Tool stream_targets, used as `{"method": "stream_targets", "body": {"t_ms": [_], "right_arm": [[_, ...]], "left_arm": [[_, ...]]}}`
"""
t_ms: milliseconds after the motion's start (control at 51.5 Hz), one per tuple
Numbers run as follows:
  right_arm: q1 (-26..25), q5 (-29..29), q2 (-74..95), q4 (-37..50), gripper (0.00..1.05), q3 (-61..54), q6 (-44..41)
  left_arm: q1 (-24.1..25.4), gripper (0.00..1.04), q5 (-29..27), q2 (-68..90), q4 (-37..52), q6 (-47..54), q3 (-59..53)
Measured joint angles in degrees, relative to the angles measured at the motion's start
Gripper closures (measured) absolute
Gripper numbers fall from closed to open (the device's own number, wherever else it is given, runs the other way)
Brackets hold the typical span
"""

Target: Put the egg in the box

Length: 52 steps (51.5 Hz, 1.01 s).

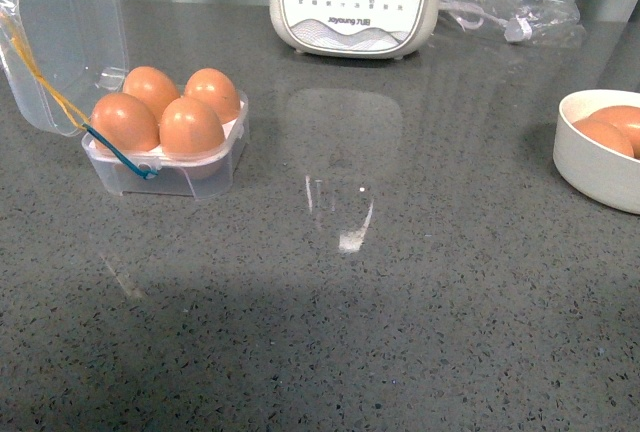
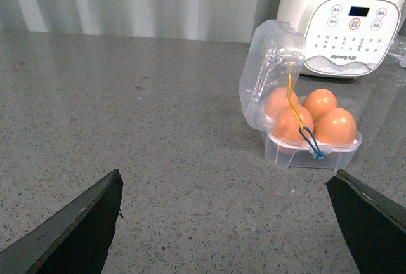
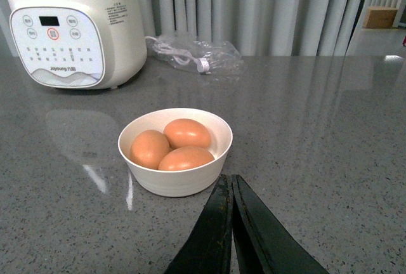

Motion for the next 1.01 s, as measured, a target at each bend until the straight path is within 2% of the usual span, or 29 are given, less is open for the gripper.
{"method": "stream_targets", "body": {"t_ms": [485,602,776,815,1009], "right_arm": [[0.00,0.00,-7.65,-7.58,1.01,0.00,0.00],[0.00,-0.04,-15.47,-17.35,1.01,0.02,0.00],[0.00,-0.02,-17.49,-17.88,1.01,0.02,-0.02],[0.00,-0.02,-17.49,-17.88,0.95,0.02,-0.04],[0.00,-0.02,-17.53,-17.88,0.53,0.02,-0.02]], "left_arm": [[0.00,0.07,0.00,0.00,0.00,0.00,0.00],[0.00,0.07,-0.02,0.00,0.00,0.00,0.00],[0.00,0.07,0.02,0.02,0.00,-0.02,0.00],[0.00,0.07,0.00,0.00,0.00,0.00,0.00],[0.00,0.07,0.02,0.00,0.00,0.00,0.00]]}}
